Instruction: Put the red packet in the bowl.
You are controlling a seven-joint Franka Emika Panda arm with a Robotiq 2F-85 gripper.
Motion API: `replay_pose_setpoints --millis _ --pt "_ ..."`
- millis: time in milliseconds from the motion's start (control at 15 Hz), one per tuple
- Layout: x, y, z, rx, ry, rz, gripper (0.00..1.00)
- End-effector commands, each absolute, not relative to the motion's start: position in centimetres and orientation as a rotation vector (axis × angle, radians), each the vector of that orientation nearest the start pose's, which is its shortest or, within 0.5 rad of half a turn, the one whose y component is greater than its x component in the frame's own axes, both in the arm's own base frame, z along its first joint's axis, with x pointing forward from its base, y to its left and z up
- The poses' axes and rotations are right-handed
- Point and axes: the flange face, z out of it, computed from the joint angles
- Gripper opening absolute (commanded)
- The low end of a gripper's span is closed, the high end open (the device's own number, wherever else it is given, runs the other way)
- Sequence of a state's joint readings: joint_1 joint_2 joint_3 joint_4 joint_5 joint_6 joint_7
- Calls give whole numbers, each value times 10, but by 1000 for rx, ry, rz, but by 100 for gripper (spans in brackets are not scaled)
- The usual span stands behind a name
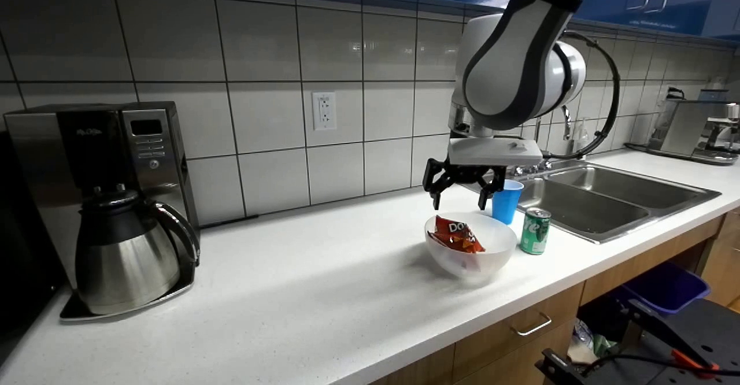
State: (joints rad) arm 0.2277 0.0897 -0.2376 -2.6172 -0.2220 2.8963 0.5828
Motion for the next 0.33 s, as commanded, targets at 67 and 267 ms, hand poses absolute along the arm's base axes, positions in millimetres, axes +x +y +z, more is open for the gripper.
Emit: replay_pose_setpoints --millis 67,267 --pt "398 24 270 -3136 432 -308 100" --pt "405 32 261 -3124 464 -286 100"
